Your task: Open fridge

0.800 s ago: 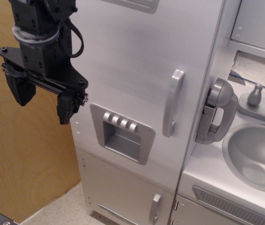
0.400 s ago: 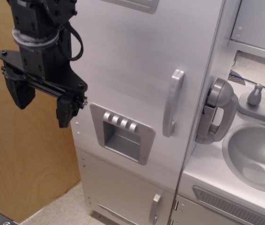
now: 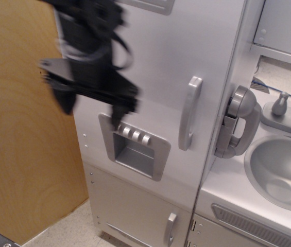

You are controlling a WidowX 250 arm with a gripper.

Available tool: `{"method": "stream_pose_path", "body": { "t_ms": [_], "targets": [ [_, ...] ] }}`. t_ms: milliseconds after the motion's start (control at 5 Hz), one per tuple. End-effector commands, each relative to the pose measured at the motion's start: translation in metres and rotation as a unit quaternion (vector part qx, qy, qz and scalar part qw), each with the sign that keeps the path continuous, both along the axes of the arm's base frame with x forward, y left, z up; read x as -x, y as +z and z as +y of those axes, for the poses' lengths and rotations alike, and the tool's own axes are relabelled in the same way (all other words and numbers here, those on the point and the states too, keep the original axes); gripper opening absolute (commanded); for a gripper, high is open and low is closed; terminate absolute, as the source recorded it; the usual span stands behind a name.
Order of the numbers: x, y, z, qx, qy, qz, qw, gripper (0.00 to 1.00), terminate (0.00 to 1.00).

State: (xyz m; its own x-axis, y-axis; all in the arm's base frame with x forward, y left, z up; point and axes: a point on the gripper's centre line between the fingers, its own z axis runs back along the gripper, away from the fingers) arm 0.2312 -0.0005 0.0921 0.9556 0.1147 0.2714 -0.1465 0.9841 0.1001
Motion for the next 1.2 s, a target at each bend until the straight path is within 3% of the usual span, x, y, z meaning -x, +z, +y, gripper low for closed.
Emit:
{"method": "stream_pose_path", "body": {
  "t_ms": [0, 200, 600, 1000],
  "targets": [
    [-0.023, -0.013, -0.059, 0.028, -0.042, -0.021, 0.9985, 1.0, 0.0],
    [-0.038, -0.017, -0.074, 0.032, -0.032, -0.051, 0.9977, 1.0, 0.0],
    [-0.078, -0.021, -0.075, 0.023, -0.003, -0.073, 0.9971, 1.0, 0.0],
    [-0.091, -0.02, -0.059, 0.018, -0.008, -0.082, 0.9964, 1.0, 0.0]
  ]
}}
